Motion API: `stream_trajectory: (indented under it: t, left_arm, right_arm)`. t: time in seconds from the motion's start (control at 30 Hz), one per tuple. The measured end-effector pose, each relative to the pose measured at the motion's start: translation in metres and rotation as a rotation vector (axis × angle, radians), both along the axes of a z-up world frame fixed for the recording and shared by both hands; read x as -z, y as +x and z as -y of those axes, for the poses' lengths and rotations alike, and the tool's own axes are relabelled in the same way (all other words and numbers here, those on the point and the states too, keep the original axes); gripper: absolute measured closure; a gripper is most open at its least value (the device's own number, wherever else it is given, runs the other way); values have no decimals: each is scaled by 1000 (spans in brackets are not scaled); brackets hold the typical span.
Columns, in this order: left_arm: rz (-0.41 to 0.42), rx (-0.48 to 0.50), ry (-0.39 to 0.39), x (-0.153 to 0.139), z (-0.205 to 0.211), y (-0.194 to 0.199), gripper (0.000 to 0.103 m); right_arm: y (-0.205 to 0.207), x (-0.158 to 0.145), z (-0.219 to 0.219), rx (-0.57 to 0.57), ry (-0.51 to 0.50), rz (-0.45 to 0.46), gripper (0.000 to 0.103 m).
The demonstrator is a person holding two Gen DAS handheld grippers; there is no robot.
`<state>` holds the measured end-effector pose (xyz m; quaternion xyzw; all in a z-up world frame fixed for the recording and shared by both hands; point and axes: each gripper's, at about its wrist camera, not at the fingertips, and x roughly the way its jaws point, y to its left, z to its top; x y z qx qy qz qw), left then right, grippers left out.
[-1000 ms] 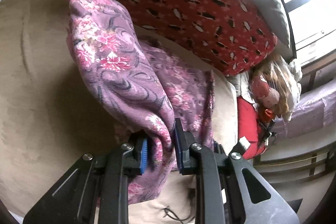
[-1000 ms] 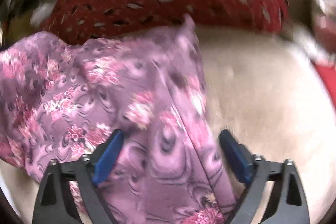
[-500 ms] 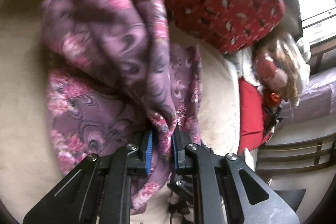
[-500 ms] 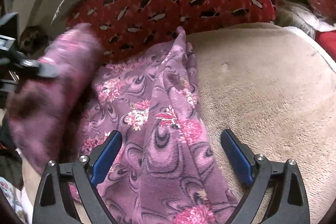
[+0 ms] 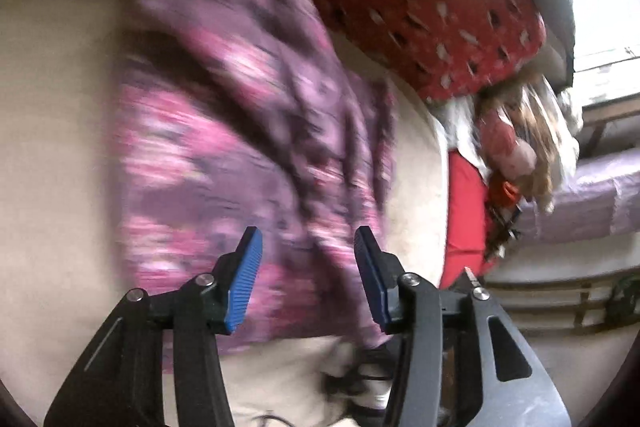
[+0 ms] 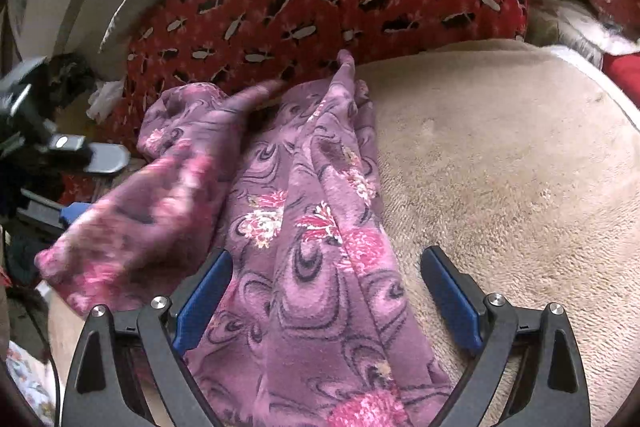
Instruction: Fold small clothes
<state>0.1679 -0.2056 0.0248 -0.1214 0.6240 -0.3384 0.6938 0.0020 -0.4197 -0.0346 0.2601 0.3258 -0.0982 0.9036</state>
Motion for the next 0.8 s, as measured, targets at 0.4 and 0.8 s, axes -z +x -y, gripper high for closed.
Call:
stream_trajectory:
  t: [0.4, 0.8]
  left_arm:
    - [-62, -111, 55, 70, -50, 7, 56]
    - [40, -119, 25, 45, -59, -2, 41]
  right_arm:
    - [18, -68, -4, -79, 47, 82, 21]
    - [32, -75, -27, -190, -40, 67, 90]
